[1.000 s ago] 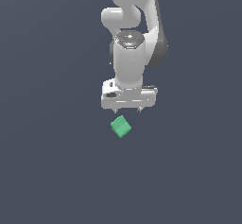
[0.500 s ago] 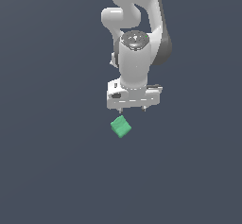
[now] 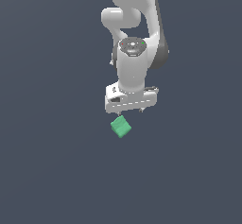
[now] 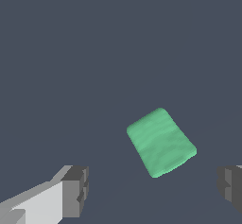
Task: Pick up the object and move it to a goal position.
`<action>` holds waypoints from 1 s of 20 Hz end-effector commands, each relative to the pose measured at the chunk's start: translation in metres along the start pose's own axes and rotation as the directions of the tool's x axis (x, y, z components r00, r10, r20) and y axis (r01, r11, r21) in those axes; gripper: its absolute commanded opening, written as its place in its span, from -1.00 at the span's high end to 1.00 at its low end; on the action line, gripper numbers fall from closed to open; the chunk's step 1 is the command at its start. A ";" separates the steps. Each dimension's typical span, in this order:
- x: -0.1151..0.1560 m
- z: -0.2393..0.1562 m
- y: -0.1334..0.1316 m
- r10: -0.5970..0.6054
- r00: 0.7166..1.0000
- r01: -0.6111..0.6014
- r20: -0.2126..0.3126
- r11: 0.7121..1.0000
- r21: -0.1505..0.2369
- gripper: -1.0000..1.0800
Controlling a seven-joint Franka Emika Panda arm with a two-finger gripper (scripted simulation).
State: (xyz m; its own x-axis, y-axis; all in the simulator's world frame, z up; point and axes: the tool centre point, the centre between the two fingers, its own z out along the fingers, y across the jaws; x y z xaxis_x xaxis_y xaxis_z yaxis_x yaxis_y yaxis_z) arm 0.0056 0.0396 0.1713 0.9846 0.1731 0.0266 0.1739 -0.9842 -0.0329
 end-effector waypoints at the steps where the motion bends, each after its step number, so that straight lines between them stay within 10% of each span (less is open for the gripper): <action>1: -0.001 0.007 0.004 -0.044 0.999 0.044 0.003 0.999 -0.004 -0.92; 20: -0.010 0.070 0.035 -0.458 0.888 0.459 0.035 0.888 -0.017 -0.92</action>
State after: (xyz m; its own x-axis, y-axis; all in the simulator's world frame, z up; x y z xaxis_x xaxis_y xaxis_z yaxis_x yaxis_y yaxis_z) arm 0.0032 0.0071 0.1039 0.8112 0.5847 0.0043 0.5847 -0.8113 -0.0014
